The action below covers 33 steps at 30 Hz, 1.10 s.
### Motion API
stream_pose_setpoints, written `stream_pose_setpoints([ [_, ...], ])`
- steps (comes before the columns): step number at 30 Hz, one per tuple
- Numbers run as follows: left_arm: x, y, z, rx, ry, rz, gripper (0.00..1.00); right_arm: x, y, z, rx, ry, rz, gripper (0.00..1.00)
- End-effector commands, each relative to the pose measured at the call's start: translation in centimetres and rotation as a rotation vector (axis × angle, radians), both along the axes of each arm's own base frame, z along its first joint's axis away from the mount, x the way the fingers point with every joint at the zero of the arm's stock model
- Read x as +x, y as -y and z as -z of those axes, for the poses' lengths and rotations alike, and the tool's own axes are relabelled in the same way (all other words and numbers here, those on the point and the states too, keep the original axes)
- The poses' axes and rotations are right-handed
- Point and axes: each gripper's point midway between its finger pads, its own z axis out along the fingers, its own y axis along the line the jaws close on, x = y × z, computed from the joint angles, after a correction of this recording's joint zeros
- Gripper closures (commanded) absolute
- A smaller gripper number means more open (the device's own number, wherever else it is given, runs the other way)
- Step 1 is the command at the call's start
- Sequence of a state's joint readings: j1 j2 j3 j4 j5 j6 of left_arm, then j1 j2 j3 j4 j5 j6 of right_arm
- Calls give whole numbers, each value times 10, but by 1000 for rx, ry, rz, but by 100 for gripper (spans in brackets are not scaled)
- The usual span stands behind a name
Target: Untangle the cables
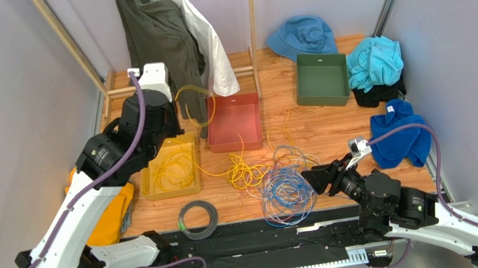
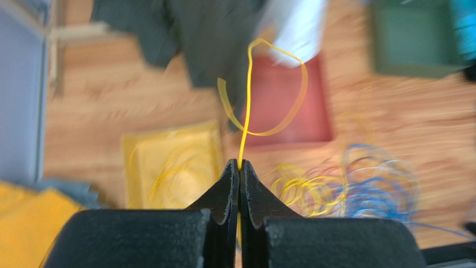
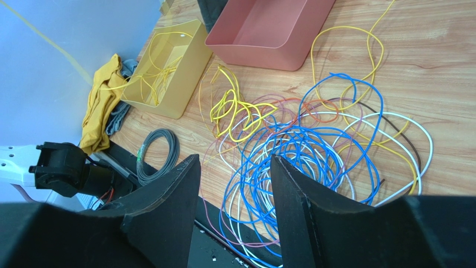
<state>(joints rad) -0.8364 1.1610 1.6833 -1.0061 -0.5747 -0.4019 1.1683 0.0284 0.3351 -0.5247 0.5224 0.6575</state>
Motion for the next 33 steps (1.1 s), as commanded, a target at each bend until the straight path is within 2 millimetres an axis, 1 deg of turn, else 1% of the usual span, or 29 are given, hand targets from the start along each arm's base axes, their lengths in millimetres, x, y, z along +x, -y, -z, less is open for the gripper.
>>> stream_pose_setpoints([
  [1,3,-45,35,-111,-66,-103,100,-4,2,-20,47,17,-17,47],
  [3,6,-53,43,-122,-85,-117,100,-4,1,-21,50,21,-22,47],
  [4,11,-62,47,-119,-93,-150,100,-4,1,-22,49,23,-20,47],
  [9,24,-73,49,-112,-98,-186,100,-2,1,-23,48,35,-11,47],
  [14,34,-85,64,-87,-133,-226,100,-1,2,-19,34,33,-2,47],
  [15,36,-87,74,-83,-152,-229,100,0,3,-18,31,32,4,47],
  [17,40,-90,83,-74,-159,-235,100,1,3,-17,28,35,6,47],
  [18,41,-95,95,-64,-182,-254,100,1,4,-17,27,37,7,47],
  [20,45,-99,106,-59,-201,-269,100,1,3,-15,23,35,6,47],
  [21,46,-106,119,-53,-230,-292,100,1,3,-15,23,34,6,47],
  [23,49,-109,130,-63,-252,-300,100,0,3,-13,18,29,3,47],
  [24,49,-115,139,-64,-272,-320,100,0,3,-12,15,26,5,47],
  [27,48,-123,145,-74,-281,-339,100,0,5,-9,13,20,9,47],
  [33,44,-137,142,-54,-271,-377,100,1,6,-9,14,26,17,47],
])
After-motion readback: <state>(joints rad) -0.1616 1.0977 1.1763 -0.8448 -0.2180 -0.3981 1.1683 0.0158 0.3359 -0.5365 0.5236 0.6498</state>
